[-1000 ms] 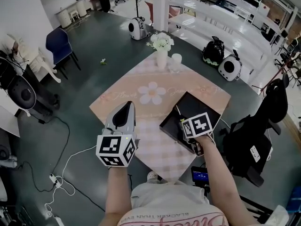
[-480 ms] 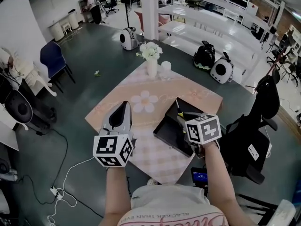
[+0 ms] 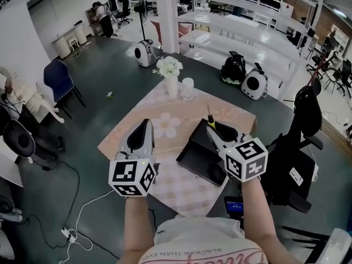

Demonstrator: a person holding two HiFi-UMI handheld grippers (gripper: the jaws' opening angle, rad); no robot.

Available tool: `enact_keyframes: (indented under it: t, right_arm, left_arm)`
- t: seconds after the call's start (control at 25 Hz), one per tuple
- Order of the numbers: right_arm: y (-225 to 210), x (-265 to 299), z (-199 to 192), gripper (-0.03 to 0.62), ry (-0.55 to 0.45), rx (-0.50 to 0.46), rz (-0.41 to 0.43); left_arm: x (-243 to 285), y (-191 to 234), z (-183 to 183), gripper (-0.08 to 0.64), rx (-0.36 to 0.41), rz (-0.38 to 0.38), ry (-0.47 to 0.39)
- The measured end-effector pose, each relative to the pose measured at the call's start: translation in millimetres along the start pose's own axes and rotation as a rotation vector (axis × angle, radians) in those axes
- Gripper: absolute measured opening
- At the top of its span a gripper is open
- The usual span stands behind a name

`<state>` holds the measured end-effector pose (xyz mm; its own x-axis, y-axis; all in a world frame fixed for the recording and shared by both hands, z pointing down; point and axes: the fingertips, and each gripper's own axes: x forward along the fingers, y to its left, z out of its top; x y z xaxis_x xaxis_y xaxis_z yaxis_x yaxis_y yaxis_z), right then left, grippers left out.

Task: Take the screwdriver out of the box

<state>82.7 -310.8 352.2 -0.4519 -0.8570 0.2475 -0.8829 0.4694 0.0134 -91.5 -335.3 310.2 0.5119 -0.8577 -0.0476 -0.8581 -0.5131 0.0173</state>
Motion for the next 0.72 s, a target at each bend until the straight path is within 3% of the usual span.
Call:
enact_keyframes:
  t: [0.4, 0.72]
  right_arm:
    - [-10.7, -35.3, 46.3, 0.080, -0.251, -0.150, -0.071]
    - [-3.9, -71.0, 86.0, 0.080, -0.440, -0.275, -0.146]
  left_arm:
    - [3.4, -6.6, 14.2, 0.009, 0.027, -0.016, -0.041]
    - [-8.2, -6.7, 47.0, 0.009, 0.065, -0.008, -0.165]
